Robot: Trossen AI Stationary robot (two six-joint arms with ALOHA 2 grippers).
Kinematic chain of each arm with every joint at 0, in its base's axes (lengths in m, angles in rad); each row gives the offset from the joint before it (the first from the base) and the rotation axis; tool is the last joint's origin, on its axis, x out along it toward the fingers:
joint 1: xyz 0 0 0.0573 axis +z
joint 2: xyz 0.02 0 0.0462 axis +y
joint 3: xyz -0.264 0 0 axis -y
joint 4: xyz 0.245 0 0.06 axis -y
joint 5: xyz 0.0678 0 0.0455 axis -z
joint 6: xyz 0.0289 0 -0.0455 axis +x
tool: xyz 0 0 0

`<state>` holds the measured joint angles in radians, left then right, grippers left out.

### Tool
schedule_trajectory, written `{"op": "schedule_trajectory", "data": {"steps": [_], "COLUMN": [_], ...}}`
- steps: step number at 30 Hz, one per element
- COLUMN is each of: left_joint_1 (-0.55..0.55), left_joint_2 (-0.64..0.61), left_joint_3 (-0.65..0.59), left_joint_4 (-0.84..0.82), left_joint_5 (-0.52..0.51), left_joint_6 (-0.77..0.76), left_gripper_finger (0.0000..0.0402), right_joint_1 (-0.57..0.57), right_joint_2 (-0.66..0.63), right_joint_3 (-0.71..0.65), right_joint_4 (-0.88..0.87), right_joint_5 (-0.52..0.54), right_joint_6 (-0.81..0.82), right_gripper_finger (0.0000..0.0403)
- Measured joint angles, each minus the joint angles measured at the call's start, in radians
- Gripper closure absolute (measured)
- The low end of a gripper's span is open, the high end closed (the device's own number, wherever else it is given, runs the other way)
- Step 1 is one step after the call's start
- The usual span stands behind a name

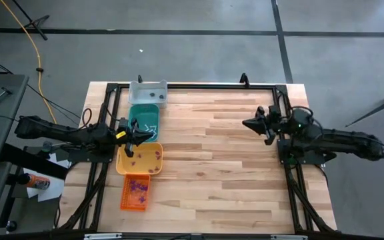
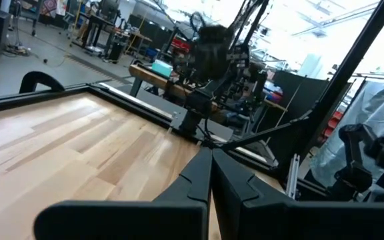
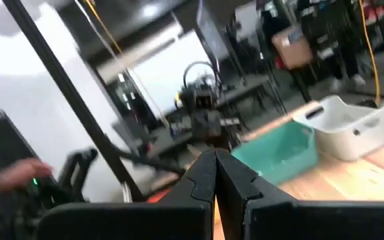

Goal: Sort Halloween decoration
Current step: Return to Home Position

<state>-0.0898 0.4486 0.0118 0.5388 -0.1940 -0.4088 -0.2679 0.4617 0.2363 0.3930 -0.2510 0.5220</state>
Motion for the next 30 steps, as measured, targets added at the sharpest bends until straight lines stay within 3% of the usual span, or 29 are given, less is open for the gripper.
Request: {"op": "schedule_trajectory", "data": {"steps": [4, 10, 16, 24, 30], "left_joint_1": [0.000, 0.000, 0.001, 0.000, 0.001], "left_joint_2": [0.000, -0.018, -0.125, -0.238, -0.253], "left_joint_3": [0.000, 0.000, 0.000, 0.000, 0.002], "left_joint_4": [0.000, -0.009, -0.156, -0.505, -0.509], "left_joint_5": [0.000, 0.000, 0.000, 0.002, 0.035], "left_joint_6": [0.000, 0.000, 0.001, 0.001, 0.001], "left_gripper_finger": [0.0402, 0.0402, 0.0402, 0.0402, 0.0402], "right_joint_1": [0.072, 0.137, 0.137, 0.136, 0.136], "right_joint_2": [0.016, -0.029, -0.095, -0.123, -0.121], "right_joint_3": [-0.121, -0.169, -0.226, -0.226, -0.226], "right_joint_4": [0.220, 0.225, 0.132, -0.104, -0.338], "right_joint_5": [0.066, 0.086, 0.093, 0.095, 0.095], "right_joint_6": [0.028, -0.050, -0.056, -0.147, -0.164], "right_gripper_finger": [0.0403, 0.0403, 0.0403, 0.0403, 0.0403]}}
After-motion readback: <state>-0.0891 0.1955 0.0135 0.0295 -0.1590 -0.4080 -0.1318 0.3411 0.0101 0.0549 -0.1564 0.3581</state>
